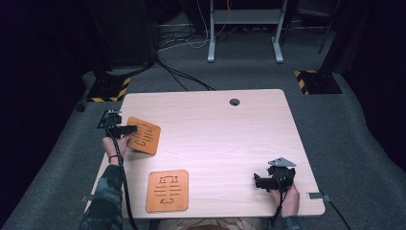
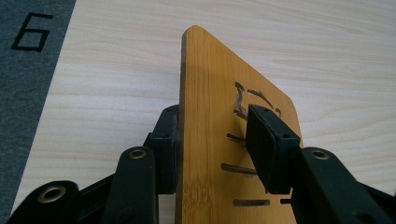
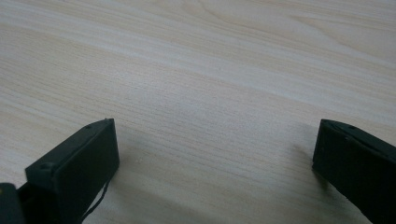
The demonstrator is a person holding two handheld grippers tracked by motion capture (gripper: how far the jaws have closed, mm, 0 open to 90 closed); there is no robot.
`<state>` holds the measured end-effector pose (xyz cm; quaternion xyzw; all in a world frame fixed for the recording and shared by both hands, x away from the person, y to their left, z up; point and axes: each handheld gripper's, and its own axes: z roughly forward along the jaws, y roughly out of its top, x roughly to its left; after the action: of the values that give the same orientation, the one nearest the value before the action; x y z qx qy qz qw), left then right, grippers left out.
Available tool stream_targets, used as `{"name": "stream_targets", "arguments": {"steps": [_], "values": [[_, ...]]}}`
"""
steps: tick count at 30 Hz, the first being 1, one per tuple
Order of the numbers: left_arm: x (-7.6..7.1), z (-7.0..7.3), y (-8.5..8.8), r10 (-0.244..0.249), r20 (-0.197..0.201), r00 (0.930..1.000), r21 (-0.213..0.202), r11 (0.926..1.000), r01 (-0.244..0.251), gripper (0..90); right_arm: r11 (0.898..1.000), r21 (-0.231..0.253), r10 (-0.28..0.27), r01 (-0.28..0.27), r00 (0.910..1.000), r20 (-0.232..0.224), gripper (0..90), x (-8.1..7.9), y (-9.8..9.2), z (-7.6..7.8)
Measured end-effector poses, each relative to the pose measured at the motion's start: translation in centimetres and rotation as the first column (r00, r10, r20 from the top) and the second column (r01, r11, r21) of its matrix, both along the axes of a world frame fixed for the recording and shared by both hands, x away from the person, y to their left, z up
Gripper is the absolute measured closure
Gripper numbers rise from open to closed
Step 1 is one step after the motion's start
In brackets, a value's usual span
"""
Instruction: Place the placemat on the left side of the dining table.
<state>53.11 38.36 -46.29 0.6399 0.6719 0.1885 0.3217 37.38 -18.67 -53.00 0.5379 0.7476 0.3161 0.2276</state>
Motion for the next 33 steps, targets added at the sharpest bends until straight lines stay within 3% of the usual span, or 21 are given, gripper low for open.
{"name": "stream_targets", "arguments": {"steps": [15, 27, 33], "values": [[0.2, -0.5, 0.2, 0.001, -0.008, 1.0, 0.014, 0.9999, -0.001, 54.4, 1.0, 0.0, -0.001, 0.001, 1.0, 0.0, 0.0, 0.0, 0.0, 0.0], [0.1, -1.1, 0.7, 0.019, -0.019, 0.9996, -0.02, 0.9996, -0.02, 53.2, 1.0, 0.0, -0.001, 0.001, 1.0, 0.0, 0.0, 0.0, 0.0, 0.0], [0.1, -1.3, 0.9, 0.021, -0.024, 0.9995, -0.013, 0.9997, -0.021, 52.3, 1.0, 0.0, 0.0, 0.0, 1.0, 0.0, 0.0, 0.0, 0.0, 0.0]]}}
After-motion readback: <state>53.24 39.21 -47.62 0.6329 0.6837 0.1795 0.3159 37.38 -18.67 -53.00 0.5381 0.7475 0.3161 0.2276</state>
